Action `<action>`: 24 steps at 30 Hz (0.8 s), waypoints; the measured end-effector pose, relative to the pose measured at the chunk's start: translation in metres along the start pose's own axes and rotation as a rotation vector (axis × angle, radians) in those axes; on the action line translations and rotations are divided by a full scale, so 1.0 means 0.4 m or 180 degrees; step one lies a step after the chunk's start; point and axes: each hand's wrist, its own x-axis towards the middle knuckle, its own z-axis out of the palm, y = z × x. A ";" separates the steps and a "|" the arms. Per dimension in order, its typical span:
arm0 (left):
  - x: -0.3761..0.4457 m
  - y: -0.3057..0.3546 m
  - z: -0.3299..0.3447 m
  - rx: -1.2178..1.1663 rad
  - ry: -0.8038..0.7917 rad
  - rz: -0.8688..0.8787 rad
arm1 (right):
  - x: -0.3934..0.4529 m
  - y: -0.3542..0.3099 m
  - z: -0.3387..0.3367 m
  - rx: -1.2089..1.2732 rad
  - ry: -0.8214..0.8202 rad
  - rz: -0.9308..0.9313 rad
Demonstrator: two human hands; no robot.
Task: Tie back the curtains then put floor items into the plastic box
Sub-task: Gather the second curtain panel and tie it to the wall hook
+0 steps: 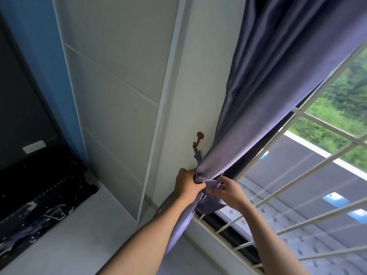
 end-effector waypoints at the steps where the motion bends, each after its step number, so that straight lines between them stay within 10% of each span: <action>1: 0.001 0.000 0.003 -0.0035 -0.0017 -0.0011 | -0.001 -0.006 -0.010 -0.0272 0.0110 -0.0045; 6: 0.001 0.000 0.008 -0.0269 0.0113 0.0148 | -0.003 -0.047 -0.008 -0.1140 0.0864 -0.0240; 12: -0.016 0.025 0.011 -0.0405 0.0354 0.0110 | 0.020 -0.060 0.113 0.1579 0.1741 0.0657; 24: -0.026 -0.009 -0.028 -0.0454 -0.0998 0.0094 | -0.035 0.003 0.133 0.1970 0.0519 -0.0240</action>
